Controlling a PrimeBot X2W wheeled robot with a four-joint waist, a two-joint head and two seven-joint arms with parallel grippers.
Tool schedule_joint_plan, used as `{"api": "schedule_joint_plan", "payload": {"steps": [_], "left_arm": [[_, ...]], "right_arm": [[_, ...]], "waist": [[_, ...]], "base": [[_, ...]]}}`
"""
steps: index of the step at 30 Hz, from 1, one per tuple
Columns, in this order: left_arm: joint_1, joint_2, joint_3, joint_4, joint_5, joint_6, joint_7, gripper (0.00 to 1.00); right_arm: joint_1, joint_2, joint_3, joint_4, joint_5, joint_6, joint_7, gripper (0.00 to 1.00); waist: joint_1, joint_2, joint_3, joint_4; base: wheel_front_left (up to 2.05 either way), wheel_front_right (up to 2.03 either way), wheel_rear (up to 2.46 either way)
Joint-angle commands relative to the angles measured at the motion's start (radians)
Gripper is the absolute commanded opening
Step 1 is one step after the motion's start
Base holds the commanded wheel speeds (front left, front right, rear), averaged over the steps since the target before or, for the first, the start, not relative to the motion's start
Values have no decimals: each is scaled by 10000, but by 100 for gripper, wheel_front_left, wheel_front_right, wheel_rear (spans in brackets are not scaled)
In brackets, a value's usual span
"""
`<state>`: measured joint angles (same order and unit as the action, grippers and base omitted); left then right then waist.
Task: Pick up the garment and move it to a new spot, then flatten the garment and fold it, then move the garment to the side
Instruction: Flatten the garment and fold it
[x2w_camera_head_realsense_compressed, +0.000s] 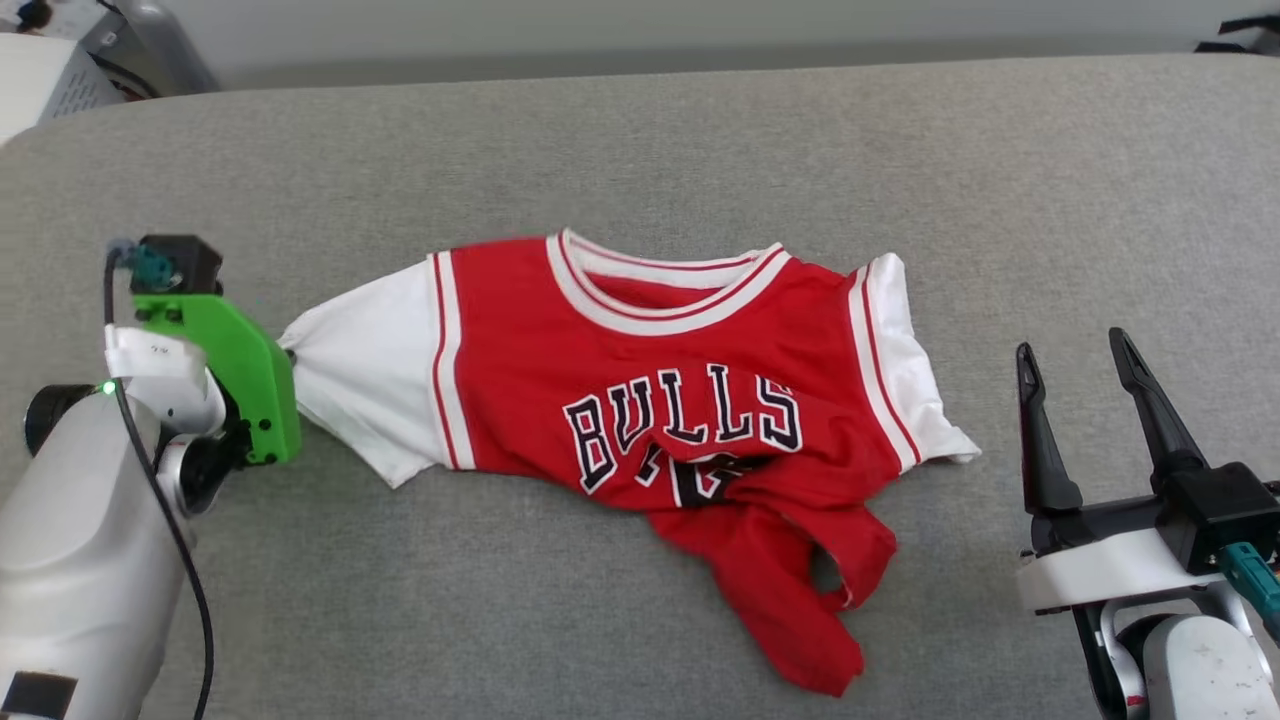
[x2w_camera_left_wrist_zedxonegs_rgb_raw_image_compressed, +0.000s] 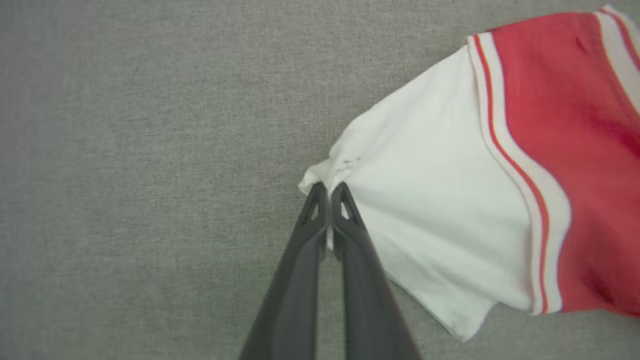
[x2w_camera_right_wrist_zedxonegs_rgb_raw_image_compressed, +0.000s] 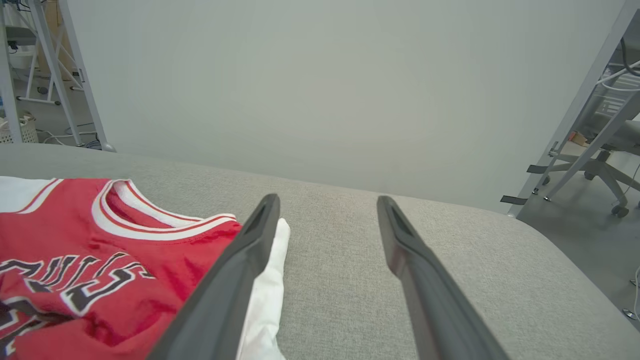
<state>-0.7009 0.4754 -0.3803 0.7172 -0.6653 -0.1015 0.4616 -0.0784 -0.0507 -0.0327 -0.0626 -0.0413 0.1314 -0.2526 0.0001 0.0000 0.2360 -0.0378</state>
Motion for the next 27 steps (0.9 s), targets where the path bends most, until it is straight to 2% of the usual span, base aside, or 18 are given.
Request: {"api": "schedule_joint_plan", "payload": {"steps": [1,7,12,13,14,18,24,26,27], "left_arm": [[386,170,89,-119,-110,71,-69,0],[1895,423,447,-916,-556,400,-262,0],[3259,289,549,-1804,-776,734,-638,0],[3430,226,558,-1971,-795,783,-753,25],[3617,166,540,-2175,-763,834,-925,100],[4060,-155,545,-2861,-728,883,-1700,100],[4361,-432,725,-3899,-16,1162,-4050,100],[5005,-761,735,-5310,662,1406,-6171,100],[5157,-820,729,-5532,798,1517,-6452,100]], "right_arm": [[126,4,-34,31,-99,-7,-91,100],[323,4,-106,139,-153,-7,-91,100],[503,4,-186,264,-189,-7,-92,100],[532,4,-190,287,-194,-7,-92,100],[563,4,-184,319,-205,-7,-92,100],[635,4,-196,427,-230,-7,-92,100],[779,4,-287,518,-250,-7,-92,100],[717,-309,-253,567,-240,-7,345,100],[660,-473,-167,564,-160,-7,645,100]], "waist": [[-1,0,-364,401],[-1,0,-709,826],[-1,0,-973,1062],[-1,0,-1009,1092],[-1,0,-1048,1115],[-1,0,-1190,1167],[-1,0,-1428,1258],[-1,0,-1533,1488],[-1,0,-1522,1542]], "base": [[0,0,0],[0,0,0],[0,0,0],[0,0,0],[0,0,0],[0,0,0],[0,0,0],[0,0,0],[0,0,0]]}}
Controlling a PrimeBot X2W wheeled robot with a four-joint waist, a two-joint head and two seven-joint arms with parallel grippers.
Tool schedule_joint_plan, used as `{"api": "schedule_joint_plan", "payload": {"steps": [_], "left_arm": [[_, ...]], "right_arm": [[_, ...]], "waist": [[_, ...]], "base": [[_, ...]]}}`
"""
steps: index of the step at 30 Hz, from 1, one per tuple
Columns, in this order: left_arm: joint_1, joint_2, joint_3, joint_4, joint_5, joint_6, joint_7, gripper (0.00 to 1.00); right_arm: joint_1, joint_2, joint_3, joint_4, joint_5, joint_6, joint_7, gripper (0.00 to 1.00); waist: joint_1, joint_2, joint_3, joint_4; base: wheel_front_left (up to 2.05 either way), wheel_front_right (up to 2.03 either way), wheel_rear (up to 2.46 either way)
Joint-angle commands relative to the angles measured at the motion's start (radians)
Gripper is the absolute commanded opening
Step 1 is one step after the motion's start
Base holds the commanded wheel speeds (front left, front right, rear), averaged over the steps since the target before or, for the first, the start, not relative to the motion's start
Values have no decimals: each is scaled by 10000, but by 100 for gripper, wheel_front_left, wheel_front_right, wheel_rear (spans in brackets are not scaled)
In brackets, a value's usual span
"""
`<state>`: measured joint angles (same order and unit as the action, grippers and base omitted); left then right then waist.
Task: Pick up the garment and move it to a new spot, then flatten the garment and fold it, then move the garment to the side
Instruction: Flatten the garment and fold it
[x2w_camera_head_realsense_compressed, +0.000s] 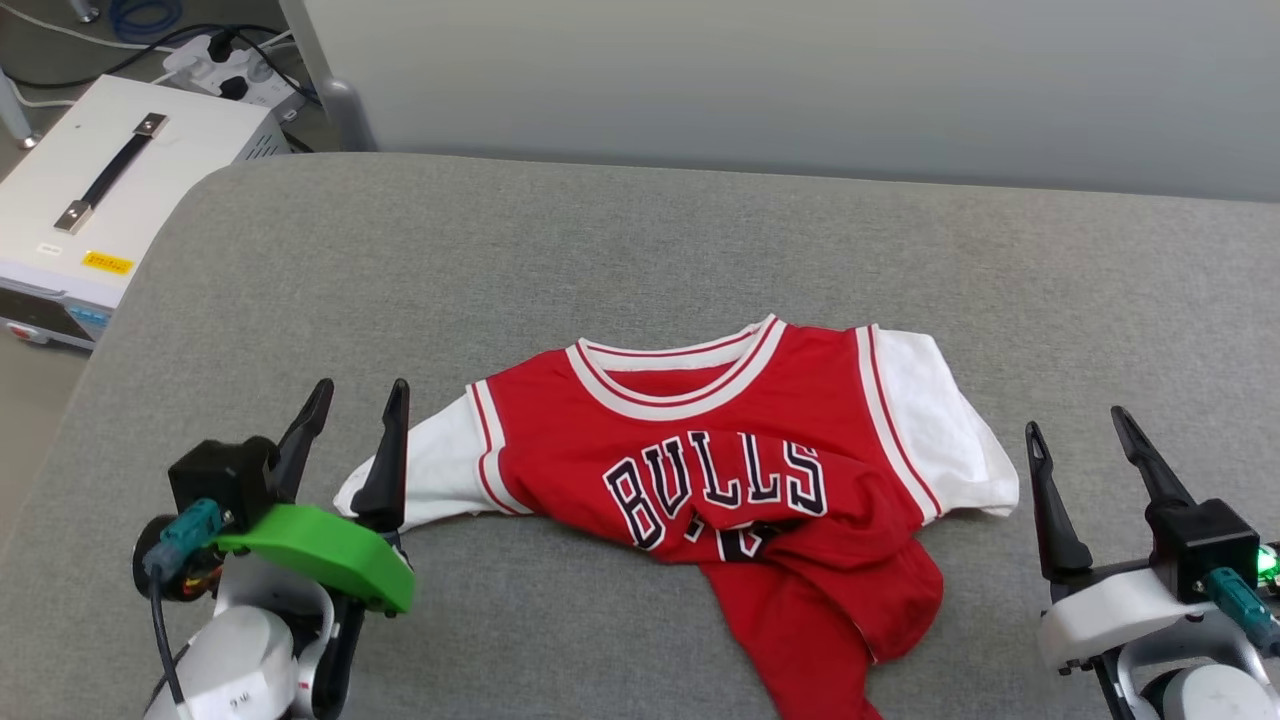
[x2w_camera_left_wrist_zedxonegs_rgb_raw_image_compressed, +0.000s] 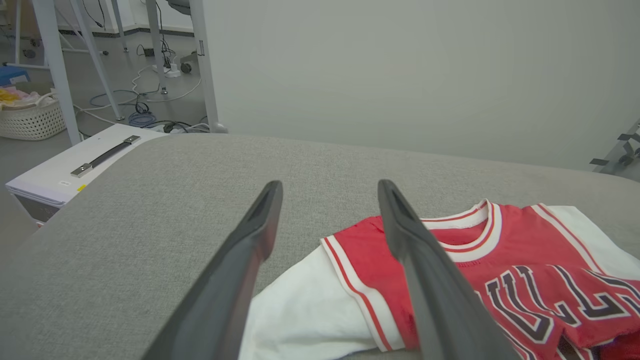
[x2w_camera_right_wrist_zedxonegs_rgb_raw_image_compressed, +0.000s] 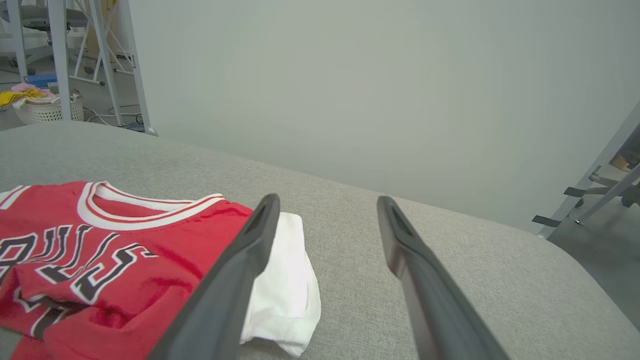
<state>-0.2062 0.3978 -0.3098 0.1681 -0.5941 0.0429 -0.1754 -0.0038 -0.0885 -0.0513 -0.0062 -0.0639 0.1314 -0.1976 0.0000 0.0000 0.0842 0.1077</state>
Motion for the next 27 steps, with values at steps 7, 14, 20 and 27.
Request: {"api": "schedule_joint_plan", "payload": {"steps": [7,14,20,27], "left_arm": [[765,-397,-275,-985,602,286,-623,100],[433,-583,-439,-713,700,100,-717,100],[170,-764,-472,-389,711,-88,-785,100],[-24,-899,-364,-102,756,-255,-836,100]], "right_arm": [[-1046,-1863,929,-141,1440,-7,3694,100],[-2500,-3313,1715,357,3661,-7,8589,100],[-3130,-3509,1668,1022,4218,-7,10632,100],[-3228,-3520,1590,1940,4042,-7,10723,100]], "waist": [[0,0,335,581],[0,0,807,1158],[0,0,1140,1625],[0,0,1386,1975]], "base": [[0,0,0],[0,0,0],[0,0,0],[0,0,0]]}}
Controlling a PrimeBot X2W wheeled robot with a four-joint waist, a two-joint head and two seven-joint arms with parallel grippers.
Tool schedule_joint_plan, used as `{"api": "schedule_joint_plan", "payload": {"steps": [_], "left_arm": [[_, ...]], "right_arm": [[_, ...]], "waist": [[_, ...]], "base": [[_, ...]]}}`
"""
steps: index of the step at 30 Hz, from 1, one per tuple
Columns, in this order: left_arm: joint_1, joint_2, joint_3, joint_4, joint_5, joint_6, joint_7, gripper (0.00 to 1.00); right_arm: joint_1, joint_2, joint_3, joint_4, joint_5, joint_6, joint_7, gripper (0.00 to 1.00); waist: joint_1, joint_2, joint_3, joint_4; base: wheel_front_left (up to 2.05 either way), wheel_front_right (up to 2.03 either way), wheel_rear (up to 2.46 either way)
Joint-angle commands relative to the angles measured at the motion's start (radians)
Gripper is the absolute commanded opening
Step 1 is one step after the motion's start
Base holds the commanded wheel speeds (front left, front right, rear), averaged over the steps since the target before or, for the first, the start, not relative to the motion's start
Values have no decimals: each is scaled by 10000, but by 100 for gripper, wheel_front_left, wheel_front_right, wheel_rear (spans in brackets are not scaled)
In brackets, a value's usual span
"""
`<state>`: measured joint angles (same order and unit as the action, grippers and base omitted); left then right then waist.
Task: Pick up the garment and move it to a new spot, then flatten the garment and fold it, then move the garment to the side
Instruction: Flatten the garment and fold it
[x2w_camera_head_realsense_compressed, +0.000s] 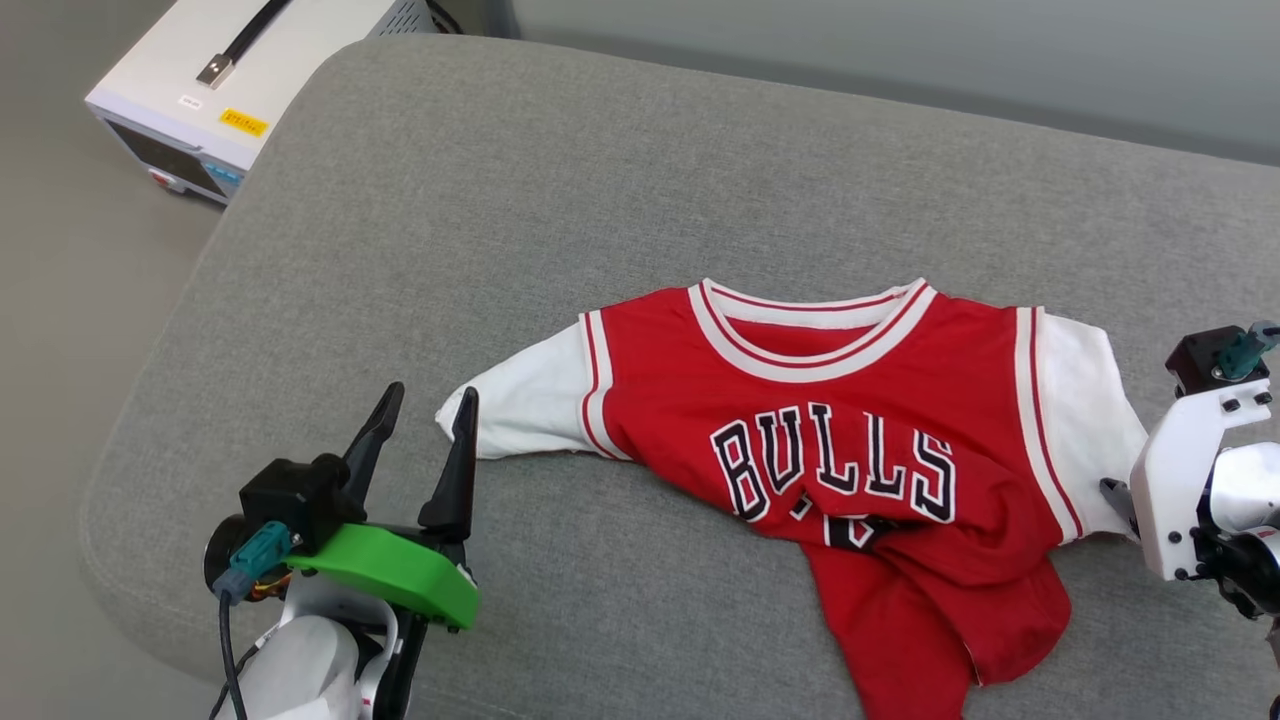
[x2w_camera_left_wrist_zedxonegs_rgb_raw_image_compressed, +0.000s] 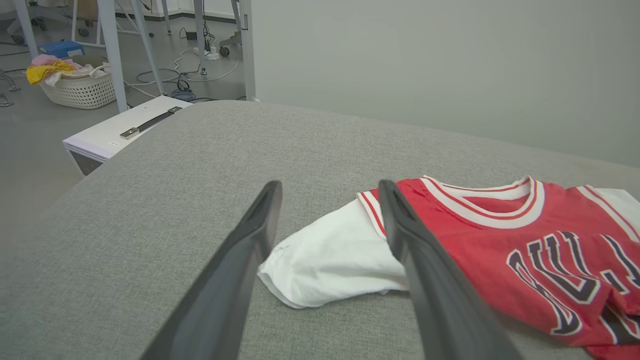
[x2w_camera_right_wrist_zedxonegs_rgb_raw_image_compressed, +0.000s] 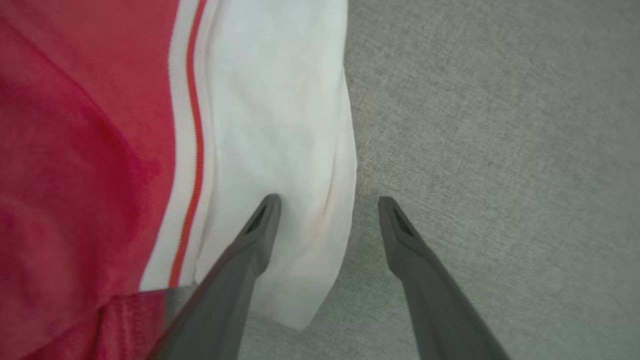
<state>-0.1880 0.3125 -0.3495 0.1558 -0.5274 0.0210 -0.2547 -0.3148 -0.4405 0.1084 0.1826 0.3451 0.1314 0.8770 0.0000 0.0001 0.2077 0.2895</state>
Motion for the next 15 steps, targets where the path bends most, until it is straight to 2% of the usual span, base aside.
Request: {"api": "schedule_joint_plan", "payload": {"steps": [1,5,6,7,8,15], "left_arm": [[-227,-62,46,47,97,-53,-46,100],[-283,-131,99,160,144,-127,-57,100],[-285,-147,120,190,157,-142,-59,100],[-285,-159,136,215,167,-153,-61,100],[-285,-168,153,248,183,-170,-62,100],[-266,-152,257,412,256,-262,-67,100]], "right_arm": [[-104,6,6,162,-58,-7,-44,100],[-26,106,64,640,-36,-7,-124,100],[-3,136,101,745,-16,-7,-125,82],[7,154,123,815,4,-7,-134,44],[0,160,145,871,17,-7,-184,0],[-202,-44,-105,943,-30,-7,-982,0]], "waist": [[0,-1,172,184],[0,-1,227,230],[0,-1,230,220],[0,-1,229,205],[0,-1,223,176],[0,-1,-42,-208]], "base": [[0,0,0],[0,0,0],[0,0,0],[0,0,0],[0,0,0],[0,0,0]]}}
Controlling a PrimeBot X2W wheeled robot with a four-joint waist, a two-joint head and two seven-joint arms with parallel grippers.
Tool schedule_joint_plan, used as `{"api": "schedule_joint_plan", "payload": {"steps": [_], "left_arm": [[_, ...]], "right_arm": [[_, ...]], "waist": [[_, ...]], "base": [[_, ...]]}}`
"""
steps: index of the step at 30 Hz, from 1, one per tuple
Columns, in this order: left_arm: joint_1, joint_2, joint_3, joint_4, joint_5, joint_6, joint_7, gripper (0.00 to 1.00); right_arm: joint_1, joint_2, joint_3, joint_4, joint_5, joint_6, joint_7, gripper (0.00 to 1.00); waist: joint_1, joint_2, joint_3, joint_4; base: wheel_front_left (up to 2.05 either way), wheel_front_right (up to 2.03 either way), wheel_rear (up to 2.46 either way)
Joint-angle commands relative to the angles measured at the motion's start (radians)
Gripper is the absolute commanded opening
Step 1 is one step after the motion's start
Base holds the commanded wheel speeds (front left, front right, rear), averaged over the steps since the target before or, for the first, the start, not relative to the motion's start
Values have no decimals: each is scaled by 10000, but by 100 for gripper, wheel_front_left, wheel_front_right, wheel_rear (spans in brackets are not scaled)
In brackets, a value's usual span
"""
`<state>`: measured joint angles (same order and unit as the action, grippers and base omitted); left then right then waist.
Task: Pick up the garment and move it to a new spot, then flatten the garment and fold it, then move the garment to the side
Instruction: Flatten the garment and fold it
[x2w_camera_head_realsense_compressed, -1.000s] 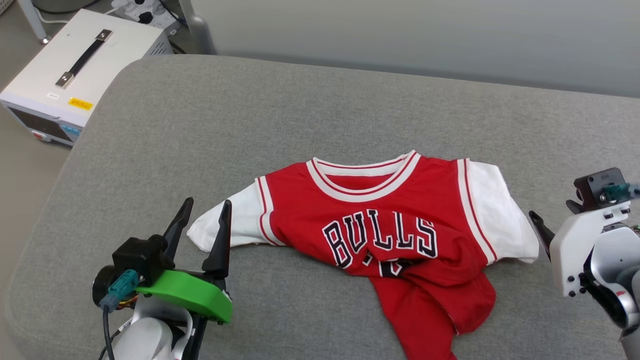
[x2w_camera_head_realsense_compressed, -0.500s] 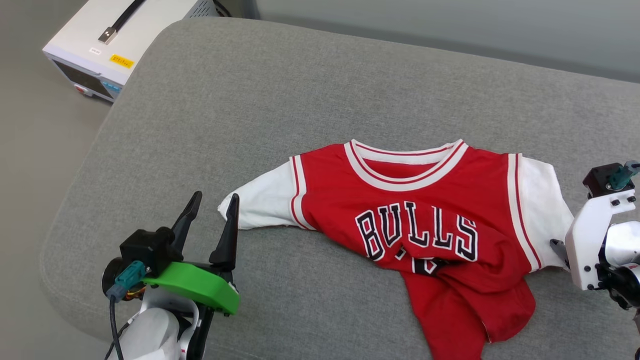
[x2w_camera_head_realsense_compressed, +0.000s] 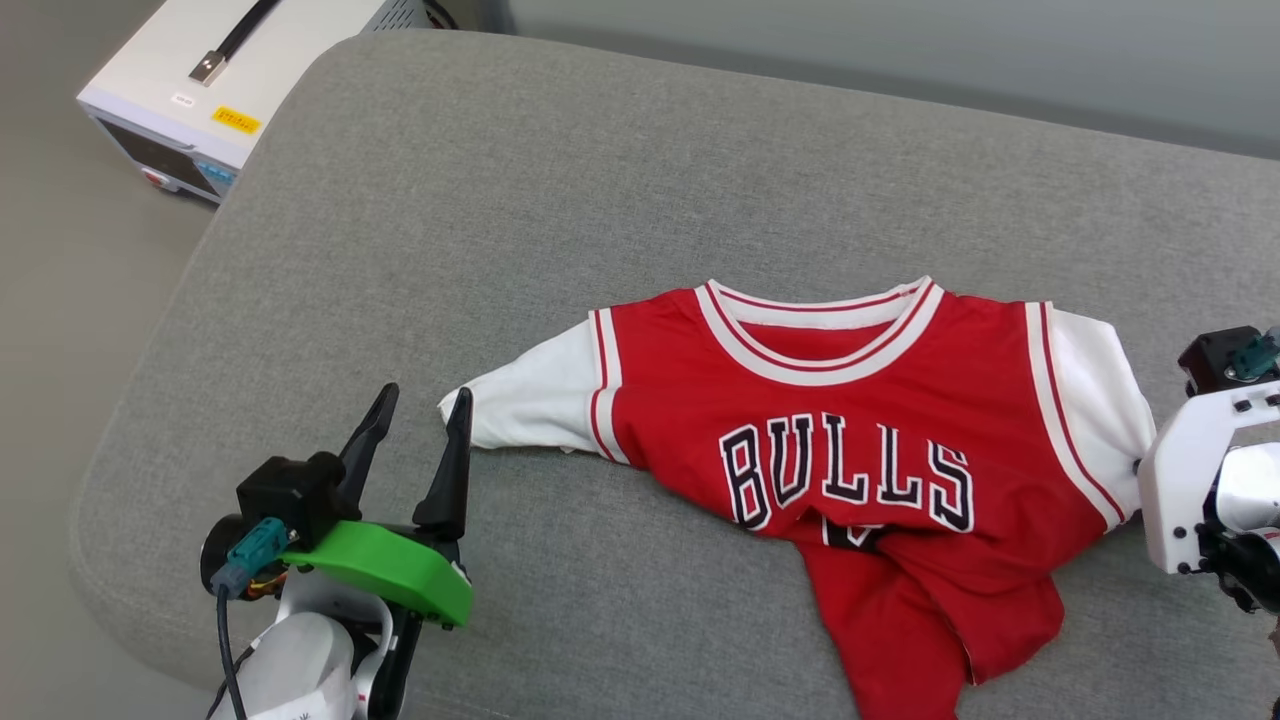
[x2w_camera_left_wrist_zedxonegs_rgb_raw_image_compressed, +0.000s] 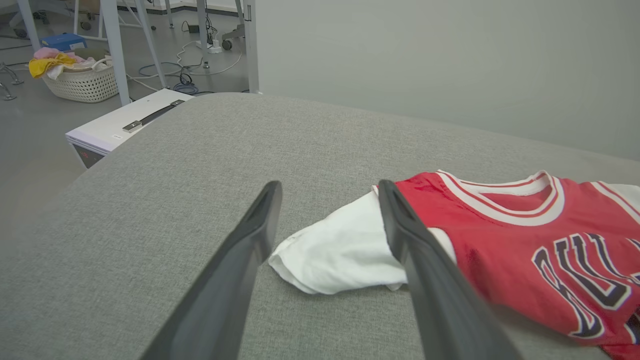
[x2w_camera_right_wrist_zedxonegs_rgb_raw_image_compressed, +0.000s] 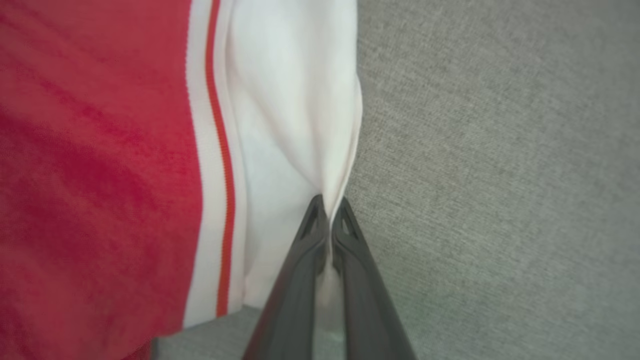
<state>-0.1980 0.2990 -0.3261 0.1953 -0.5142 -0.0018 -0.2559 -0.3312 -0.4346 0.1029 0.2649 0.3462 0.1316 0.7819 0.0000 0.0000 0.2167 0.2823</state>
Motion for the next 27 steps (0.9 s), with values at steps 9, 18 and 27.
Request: {"api": "schedule_joint_plan", "payload": {"steps": [9,18,27], "left_arm": [[-21,68,27,130,124,-108,-55,100],[12,107,-65,195,48,-91,95,100],[15,102,-114,445,-90,-78,204,100]], "right_arm": [[419,-210,-1346,-8,-518,-9,-1069,0],[1415,683,-3326,29,-1563,-9,-1614,0],[1488,1555,-3994,551,-2097,-9,-3245,100]], "waist": [[0,0,-525,-840],[0,0,-495,-1381],[0,0,-704,-1718]], "base": [[0,0,0],[0,0,0],[0,0,0]]}}
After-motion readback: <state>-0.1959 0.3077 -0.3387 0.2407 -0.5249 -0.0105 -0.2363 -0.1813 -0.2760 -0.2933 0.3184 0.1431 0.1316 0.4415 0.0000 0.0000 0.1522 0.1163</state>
